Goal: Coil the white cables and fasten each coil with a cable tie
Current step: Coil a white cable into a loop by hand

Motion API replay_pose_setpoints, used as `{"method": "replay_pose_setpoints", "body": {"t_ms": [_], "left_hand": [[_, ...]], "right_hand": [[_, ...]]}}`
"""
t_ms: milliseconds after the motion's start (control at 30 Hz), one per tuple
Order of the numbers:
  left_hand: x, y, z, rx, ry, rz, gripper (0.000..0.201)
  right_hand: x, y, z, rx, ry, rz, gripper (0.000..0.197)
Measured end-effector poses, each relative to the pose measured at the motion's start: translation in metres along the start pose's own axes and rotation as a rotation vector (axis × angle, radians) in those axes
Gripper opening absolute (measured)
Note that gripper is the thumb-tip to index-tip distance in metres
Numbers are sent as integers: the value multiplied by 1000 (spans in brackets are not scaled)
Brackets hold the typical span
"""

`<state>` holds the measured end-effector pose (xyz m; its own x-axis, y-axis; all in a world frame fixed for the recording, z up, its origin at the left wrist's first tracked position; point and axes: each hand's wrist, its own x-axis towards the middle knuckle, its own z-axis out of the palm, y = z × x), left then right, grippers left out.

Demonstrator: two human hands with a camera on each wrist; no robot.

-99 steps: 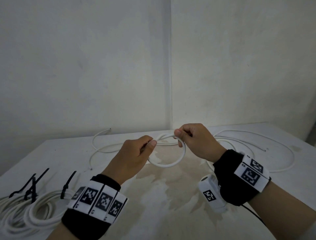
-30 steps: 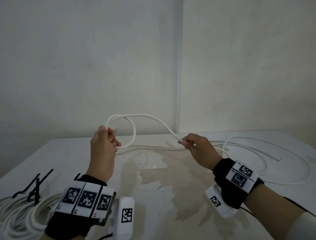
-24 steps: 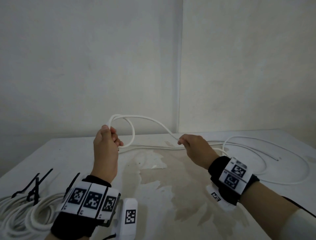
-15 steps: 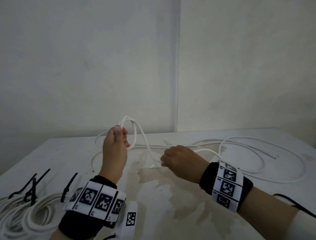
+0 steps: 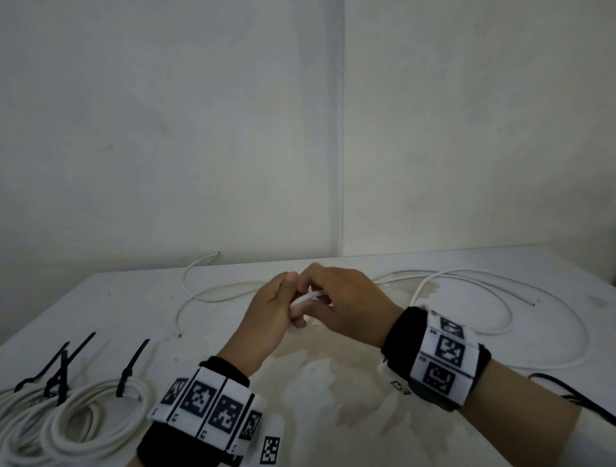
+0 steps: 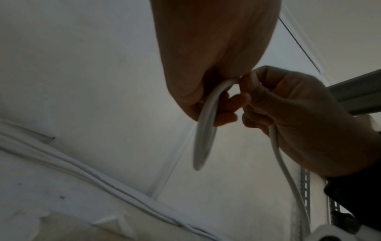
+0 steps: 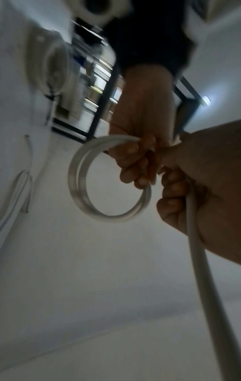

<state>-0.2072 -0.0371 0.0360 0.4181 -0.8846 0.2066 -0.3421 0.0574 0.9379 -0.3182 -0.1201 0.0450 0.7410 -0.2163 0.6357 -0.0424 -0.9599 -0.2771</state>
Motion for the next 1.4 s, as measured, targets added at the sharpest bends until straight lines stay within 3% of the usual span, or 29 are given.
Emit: {"method": "replay_pose_setpoints", "body": {"t_ms": [300, 467, 567, 667, 900, 1000, 1133, 1300, 1400], "left_hand": [[-5, 19, -1, -184, -197, -134, 40], [-9, 22, -3, -175, -211, -108, 42], [-12, 26, -5, -206, -190, -87, 38], [-12, 28, -9, -281, -142, -87, 37], [-1, 24, -33, -592, 87, -70, 36], [5, 21, -41, -693, 173, -46, 35], [10, 18, -56, -743, 285, -9, 32], [11, 13, -61, -772, 379, 33, 31], [15, 13, -60, -716, 420, 52, 33]], "right_hand": [[1, 22, -22, 209, 125, 111, 17], [2, 33, -27, 243, 118, 146, 10], [5, 38, -32, 222, 174, 146, 16], [6, 46, -33, 167, 194, 176, 20], [-19, 70, -28, 164, 165, 413, 22], [-27, 78, -24, 222, 159, 500, 13], [-38, 91, -21, 230, 158, 564, 20], [-35, 95, -12, 62, 43, 487, 9], [-36, 91, 3, -149, 44, 219, 23]]}}
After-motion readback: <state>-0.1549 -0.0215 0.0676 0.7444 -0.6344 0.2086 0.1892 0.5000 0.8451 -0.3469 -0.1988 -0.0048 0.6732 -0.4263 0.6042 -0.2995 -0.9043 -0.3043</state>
